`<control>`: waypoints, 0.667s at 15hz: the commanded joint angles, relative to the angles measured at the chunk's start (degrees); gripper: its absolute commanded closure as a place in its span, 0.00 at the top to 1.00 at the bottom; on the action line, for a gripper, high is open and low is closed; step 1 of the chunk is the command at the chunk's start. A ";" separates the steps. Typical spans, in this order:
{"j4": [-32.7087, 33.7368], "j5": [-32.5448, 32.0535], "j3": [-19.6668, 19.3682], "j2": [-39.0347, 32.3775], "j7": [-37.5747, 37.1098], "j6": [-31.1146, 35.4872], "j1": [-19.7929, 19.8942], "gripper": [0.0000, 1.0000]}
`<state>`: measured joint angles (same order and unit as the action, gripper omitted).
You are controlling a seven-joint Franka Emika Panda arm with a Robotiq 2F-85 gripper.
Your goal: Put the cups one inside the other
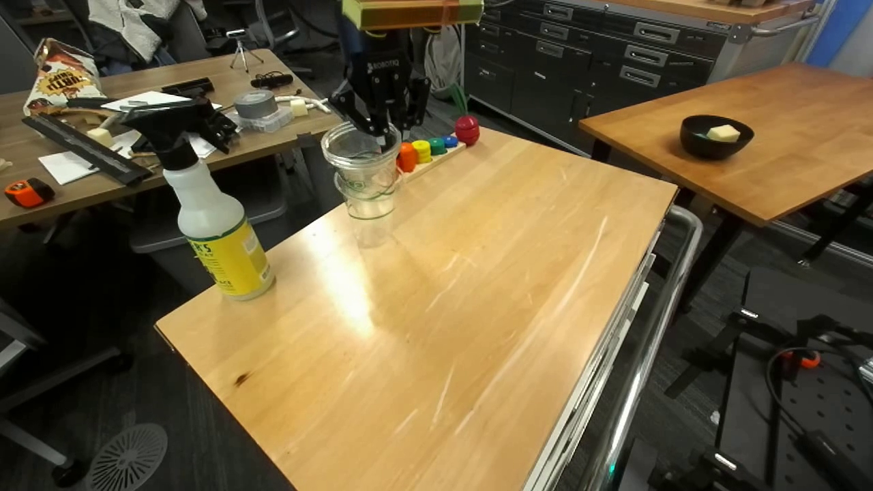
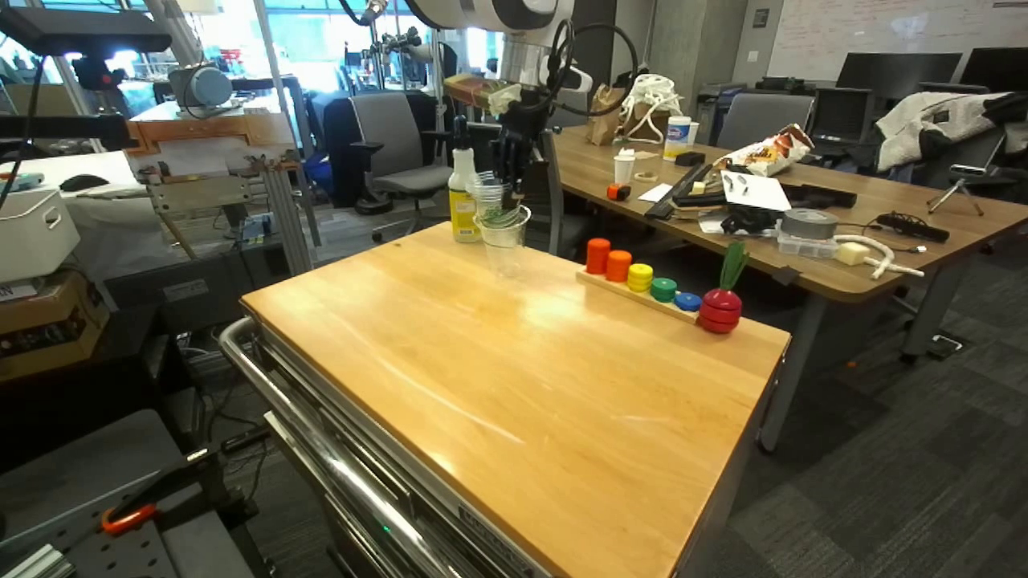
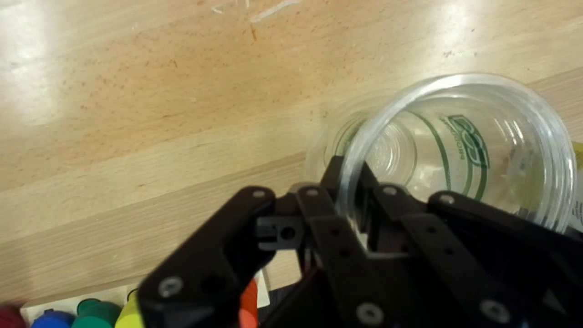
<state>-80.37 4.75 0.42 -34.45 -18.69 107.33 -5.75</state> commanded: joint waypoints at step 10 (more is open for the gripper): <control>-3.63 -2.58 -0.66 3.52 0.21 0.95 -1.30 0.99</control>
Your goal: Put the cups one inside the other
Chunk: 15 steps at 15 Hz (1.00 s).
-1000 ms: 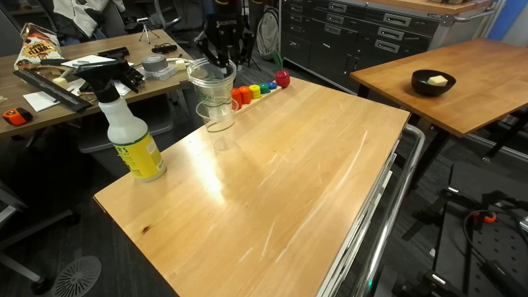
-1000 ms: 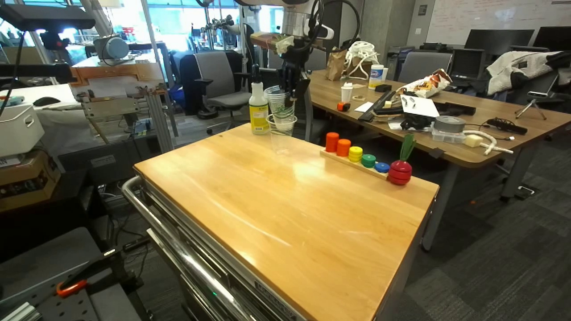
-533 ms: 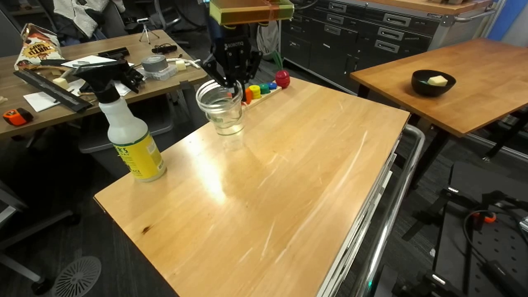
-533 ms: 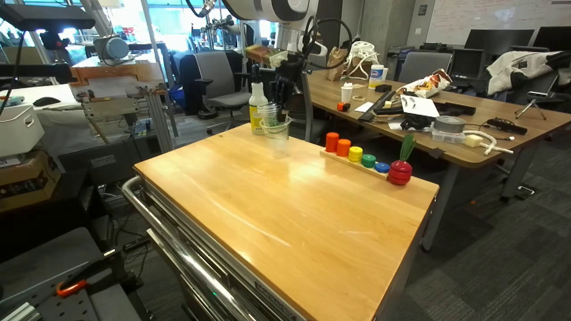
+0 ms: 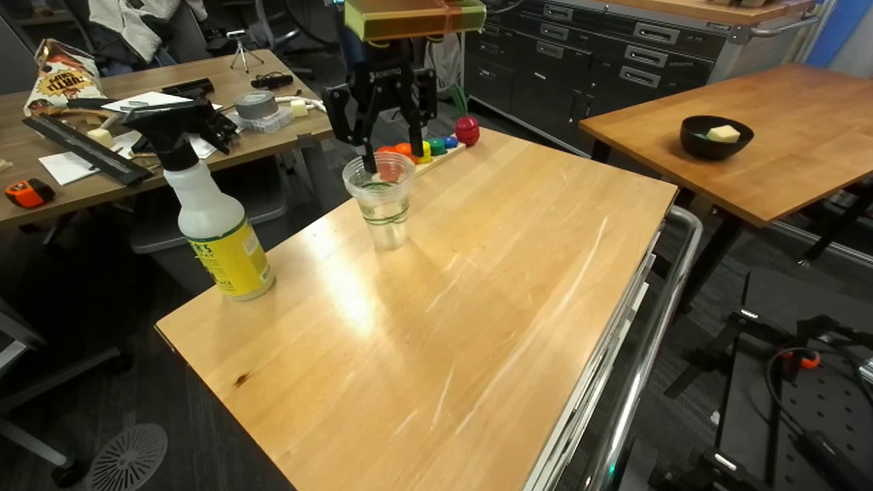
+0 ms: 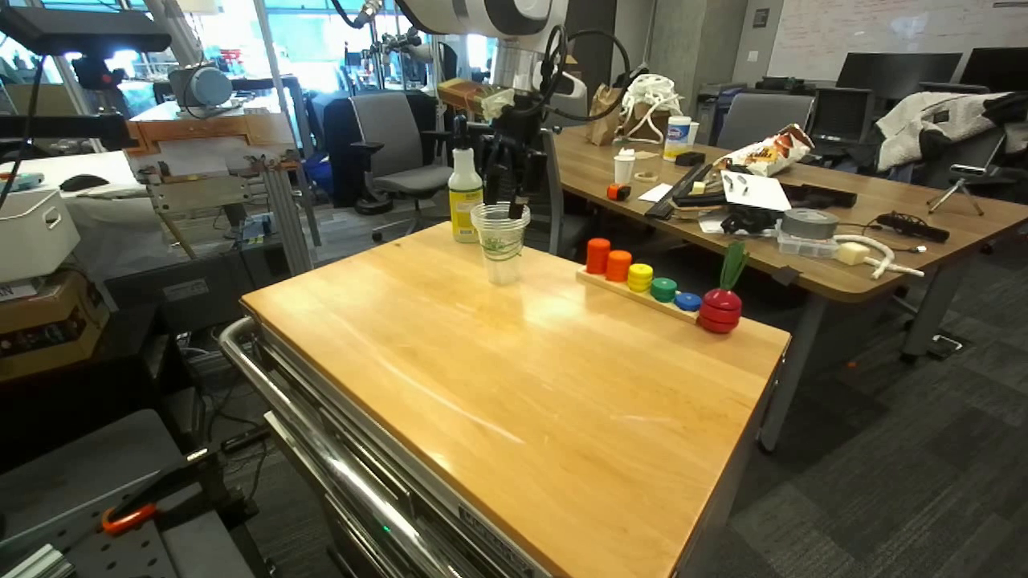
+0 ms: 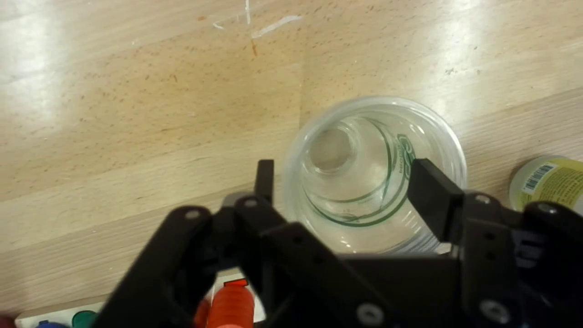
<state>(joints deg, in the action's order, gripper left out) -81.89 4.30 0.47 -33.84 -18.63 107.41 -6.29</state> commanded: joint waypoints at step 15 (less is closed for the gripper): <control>-29.60 -6.26 -4.72 36.47 -0.74 0.48 5.49 1.00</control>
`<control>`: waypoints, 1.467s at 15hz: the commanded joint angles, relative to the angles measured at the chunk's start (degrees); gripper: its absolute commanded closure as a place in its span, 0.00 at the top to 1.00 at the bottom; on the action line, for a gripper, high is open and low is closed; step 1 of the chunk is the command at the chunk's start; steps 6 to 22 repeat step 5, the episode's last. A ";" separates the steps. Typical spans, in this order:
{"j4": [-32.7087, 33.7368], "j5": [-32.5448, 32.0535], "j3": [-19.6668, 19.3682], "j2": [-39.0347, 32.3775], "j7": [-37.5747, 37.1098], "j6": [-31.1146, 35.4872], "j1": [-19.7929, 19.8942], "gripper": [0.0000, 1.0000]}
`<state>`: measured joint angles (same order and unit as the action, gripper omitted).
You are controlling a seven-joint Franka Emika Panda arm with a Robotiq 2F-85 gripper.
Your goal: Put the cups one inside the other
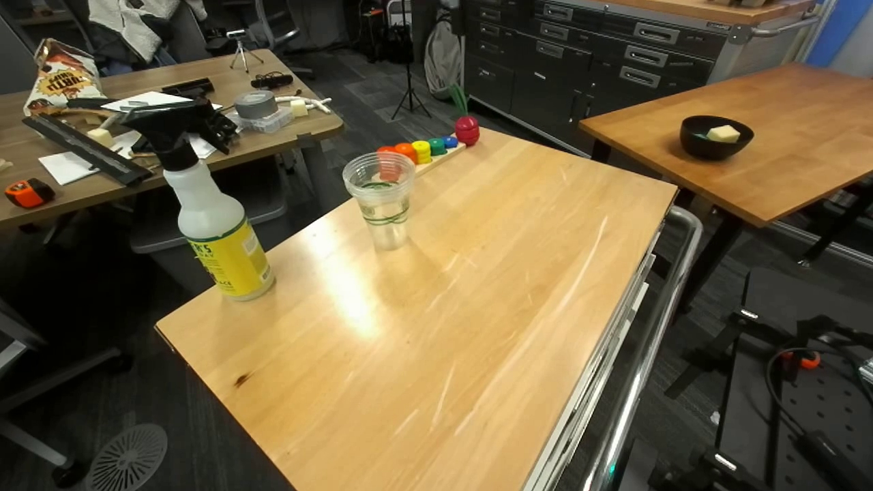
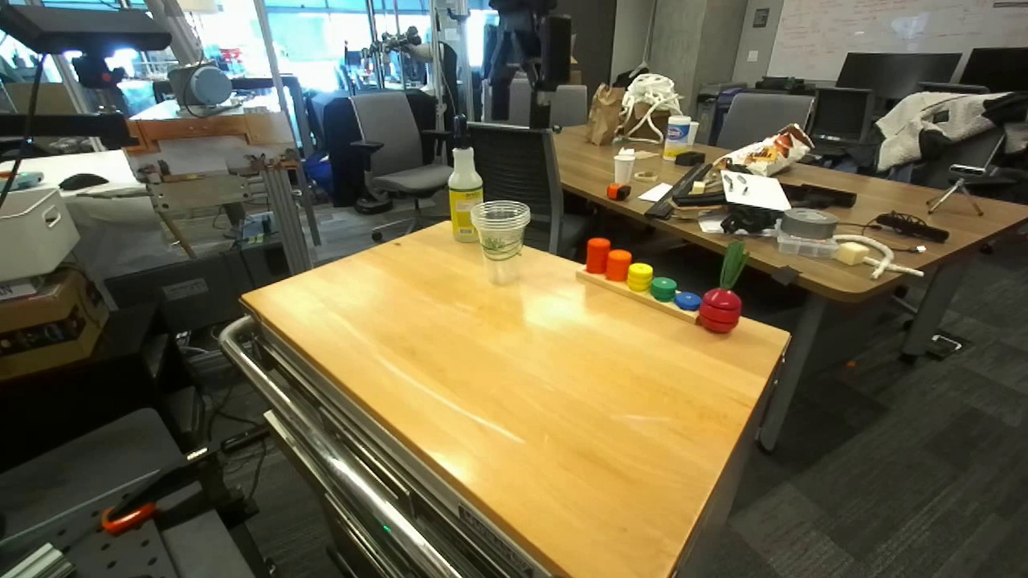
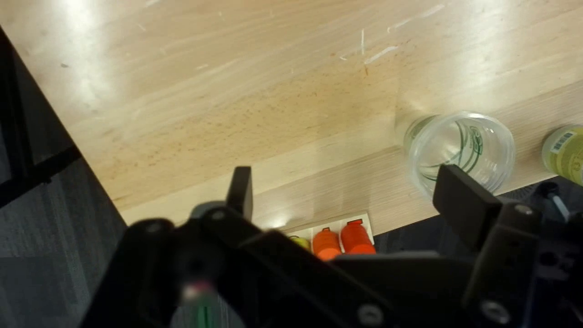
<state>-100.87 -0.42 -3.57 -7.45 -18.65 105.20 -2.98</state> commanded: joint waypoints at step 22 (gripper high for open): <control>-12.35 -0.41 -0.96 12.37 0.48 -0.35 5.51 1.00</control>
